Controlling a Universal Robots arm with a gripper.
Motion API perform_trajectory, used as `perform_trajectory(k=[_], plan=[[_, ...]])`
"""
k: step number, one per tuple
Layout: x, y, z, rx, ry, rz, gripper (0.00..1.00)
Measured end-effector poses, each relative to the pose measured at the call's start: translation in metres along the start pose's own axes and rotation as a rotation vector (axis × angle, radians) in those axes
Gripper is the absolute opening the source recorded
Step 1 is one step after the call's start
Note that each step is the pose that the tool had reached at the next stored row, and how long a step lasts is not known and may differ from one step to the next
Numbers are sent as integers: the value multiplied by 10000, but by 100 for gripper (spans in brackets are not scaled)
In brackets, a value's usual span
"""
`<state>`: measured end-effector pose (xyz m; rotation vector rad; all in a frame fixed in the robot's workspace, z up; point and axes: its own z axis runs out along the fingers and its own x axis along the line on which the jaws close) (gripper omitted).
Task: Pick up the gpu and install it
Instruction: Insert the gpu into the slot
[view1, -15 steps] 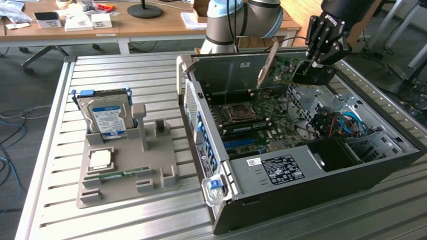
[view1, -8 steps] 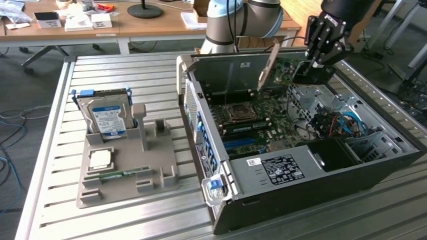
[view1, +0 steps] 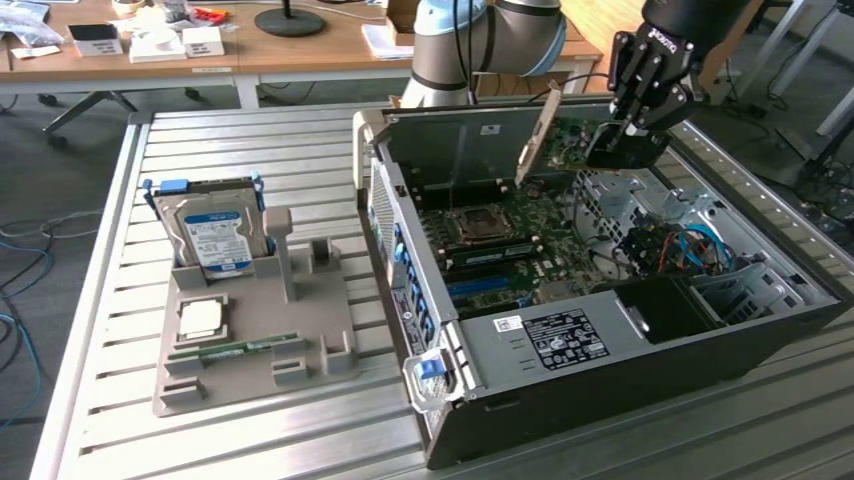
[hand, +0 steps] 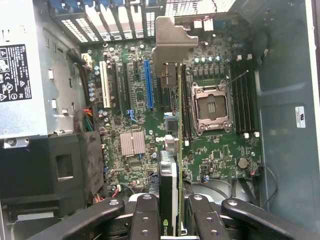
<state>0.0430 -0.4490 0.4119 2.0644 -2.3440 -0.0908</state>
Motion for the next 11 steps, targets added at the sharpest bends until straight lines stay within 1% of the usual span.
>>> perform_trajectory(k=[11], plan=[[0,0,0,-2,3,-71,27]])
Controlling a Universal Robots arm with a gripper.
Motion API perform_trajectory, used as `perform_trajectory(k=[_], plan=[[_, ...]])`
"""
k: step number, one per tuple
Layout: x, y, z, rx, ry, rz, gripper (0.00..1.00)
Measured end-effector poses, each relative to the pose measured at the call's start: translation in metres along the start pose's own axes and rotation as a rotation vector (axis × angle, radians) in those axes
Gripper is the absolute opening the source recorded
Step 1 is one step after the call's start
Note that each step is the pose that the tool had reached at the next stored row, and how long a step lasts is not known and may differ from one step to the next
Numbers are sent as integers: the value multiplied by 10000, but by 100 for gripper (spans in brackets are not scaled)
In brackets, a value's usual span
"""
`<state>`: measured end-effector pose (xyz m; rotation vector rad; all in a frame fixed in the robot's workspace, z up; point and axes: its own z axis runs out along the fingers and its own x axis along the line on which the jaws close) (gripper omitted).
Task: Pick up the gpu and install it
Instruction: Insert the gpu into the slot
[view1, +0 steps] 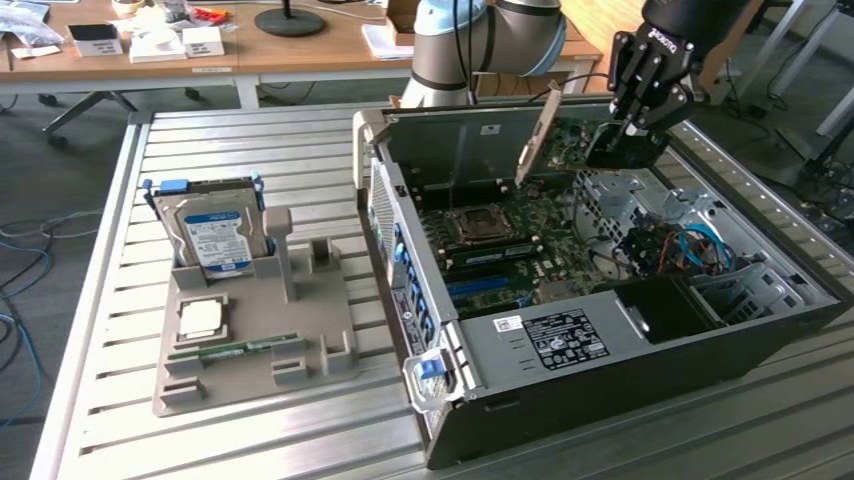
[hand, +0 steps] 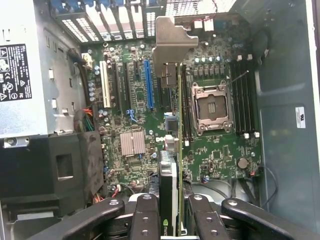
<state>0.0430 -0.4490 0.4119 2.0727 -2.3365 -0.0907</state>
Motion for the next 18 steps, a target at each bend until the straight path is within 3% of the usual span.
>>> perform_trajectory(k=[14,18], plan=[[0,0,0,-12,28,-492,27],[0,4,0,21,-79,-523,27]])
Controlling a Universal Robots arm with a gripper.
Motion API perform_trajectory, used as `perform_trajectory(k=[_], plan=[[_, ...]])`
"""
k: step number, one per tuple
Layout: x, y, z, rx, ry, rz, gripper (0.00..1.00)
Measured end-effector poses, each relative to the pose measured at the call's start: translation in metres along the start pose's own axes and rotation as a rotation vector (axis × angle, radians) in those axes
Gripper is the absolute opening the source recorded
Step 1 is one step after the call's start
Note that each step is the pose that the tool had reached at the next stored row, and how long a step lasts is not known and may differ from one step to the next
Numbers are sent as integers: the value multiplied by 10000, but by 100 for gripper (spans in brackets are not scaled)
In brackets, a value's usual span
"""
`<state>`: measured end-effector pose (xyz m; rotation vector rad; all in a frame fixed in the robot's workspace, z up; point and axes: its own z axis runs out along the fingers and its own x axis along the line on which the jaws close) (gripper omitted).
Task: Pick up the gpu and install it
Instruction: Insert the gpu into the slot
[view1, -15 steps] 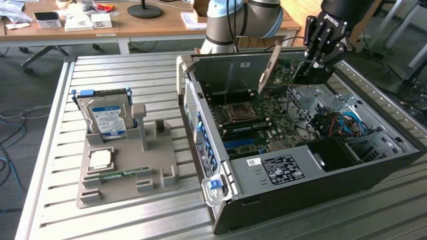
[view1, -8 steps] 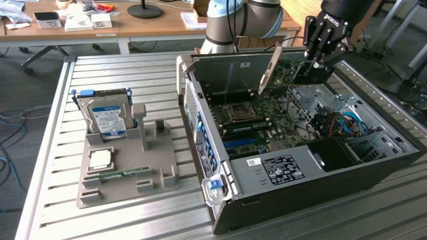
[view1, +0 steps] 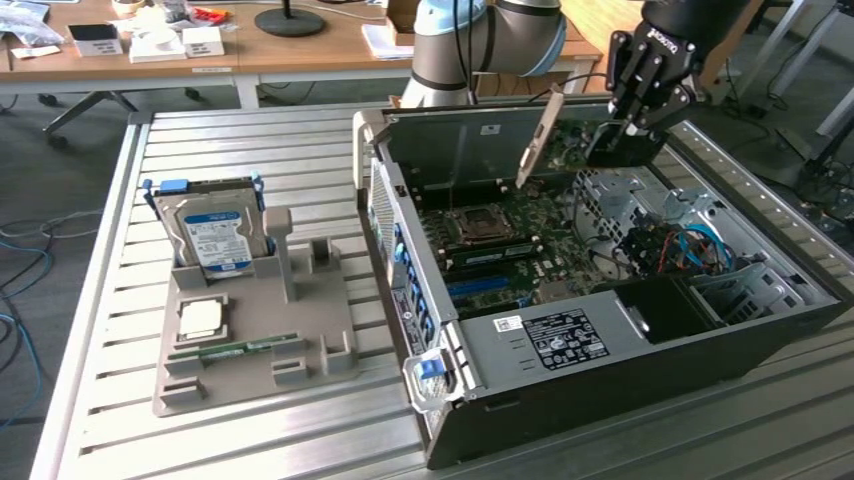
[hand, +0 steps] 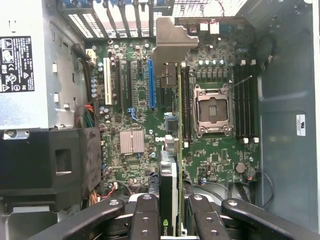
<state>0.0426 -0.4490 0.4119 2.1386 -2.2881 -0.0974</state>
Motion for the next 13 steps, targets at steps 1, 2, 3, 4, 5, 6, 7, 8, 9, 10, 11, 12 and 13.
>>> perform_trajectory(k=[1,2,3,4,5,6,7,8,9,10,11,12,13], plan=[[0,3,1,27,-37,-14,27],[0,7,1,57,-70,-28,27],[1,12,2,89,-105,-41,27],[1,17,3,124,-142,-55,27],[2,22,4,158,-180,-70,27],[2,26,4,193,-218,-86,27],[2,32,5,229,-251,-100,27],[2,38,5,263,-278,-112,27],[2,39,5,278,-286,-118,27],[2,39,6,278,-287,-118,27],[3,39,6,278,-288,-118,27],[3,39,6,279,-288,-118,27],[3,39,6,279,-287,-118,27]])
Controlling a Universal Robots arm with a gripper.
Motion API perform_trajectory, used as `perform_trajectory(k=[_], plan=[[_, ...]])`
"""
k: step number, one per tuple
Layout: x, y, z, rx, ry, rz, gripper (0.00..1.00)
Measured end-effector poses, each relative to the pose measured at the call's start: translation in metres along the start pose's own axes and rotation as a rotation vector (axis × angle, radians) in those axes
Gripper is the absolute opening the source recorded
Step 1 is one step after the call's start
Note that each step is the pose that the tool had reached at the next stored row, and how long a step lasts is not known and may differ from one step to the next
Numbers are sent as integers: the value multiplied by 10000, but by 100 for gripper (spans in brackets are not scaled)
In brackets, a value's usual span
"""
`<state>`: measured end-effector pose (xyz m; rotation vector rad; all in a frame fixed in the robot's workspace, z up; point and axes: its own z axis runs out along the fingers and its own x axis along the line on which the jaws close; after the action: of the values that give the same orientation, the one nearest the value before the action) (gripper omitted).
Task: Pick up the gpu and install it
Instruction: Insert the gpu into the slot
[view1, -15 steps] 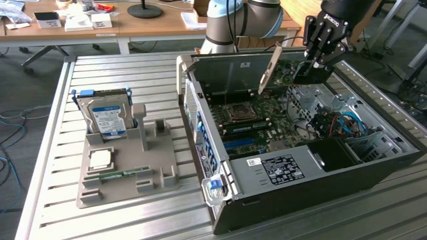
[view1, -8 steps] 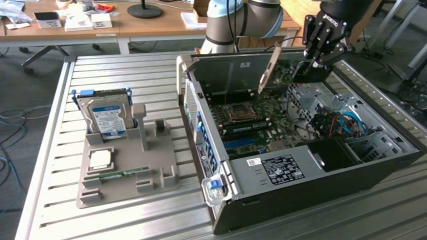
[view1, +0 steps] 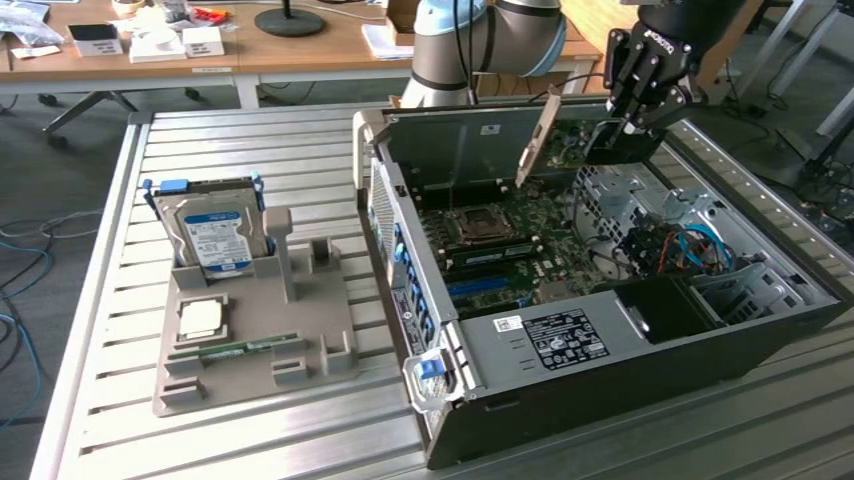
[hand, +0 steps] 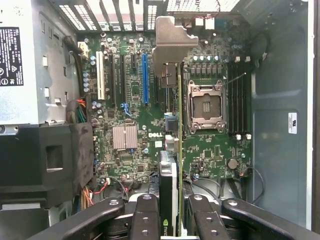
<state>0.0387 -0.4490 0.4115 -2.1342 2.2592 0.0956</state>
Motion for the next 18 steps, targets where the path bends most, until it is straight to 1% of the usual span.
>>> perform_trajectory(k=[4,6,8,11,12,13,18], plan=[[0,1,0,0,1,1,27],[1,7,0,23,-1,2,27],[2,18,0,87,-6,-10,27],[3,45,1,232,-22,-28,27],[3,54,1,274,-25,-33,27],[4,60,1,302,-27,-36,27],[4,62,1,310,-27,-38,27]])
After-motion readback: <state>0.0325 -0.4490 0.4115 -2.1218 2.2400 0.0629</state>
